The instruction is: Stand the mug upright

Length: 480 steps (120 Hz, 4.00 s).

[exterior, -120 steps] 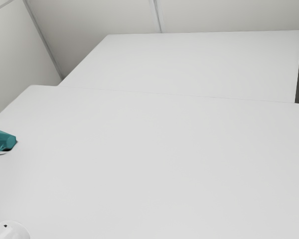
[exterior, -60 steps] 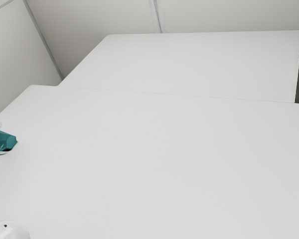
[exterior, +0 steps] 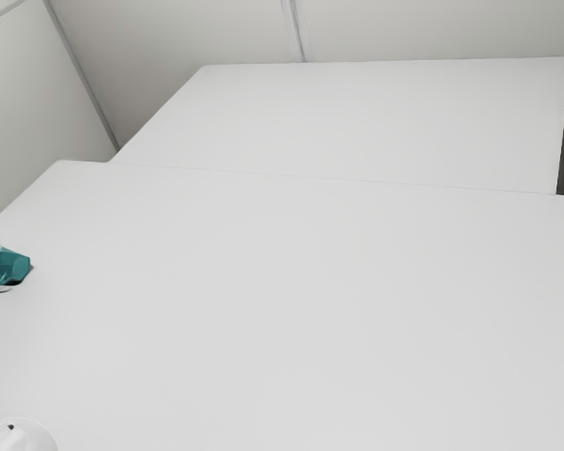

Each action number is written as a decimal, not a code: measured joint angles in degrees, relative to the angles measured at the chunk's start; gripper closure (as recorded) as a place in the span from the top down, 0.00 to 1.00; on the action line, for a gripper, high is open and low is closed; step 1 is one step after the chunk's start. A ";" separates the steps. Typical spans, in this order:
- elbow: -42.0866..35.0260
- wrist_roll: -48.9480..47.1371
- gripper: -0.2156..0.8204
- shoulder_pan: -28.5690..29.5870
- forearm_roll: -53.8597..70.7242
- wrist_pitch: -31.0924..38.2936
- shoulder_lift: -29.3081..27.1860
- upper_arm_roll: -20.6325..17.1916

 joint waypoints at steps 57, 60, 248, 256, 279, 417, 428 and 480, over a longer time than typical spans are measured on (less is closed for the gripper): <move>-0.02 -3.51 0.30 1.22 -6.54 -5.37 0.10 1.88; -0.05 -3.63 0.27 1.25 -6.85 -5.49 0.10 1.89; -15.45 -12.48 0.03 -12.18 -3.20 -6.33 -25.68 1.70; -17.45 -13.56 0.03 -14.83 -1.51 -5.60 -27.93 1.78; -20.16 -17.28 0.03 -25.96 3.27 -2.79 -30.41 4.75; -34.29 -45.21 0.03 -68.78 19.38 16.57 -30.81 18.57; -33.99 -46.39 0.03 -68.79 19.69 17.13 -29.72 18.57; -33.93 -50.16 0.03 -68.70 20.41 18.42 -26.93 18.57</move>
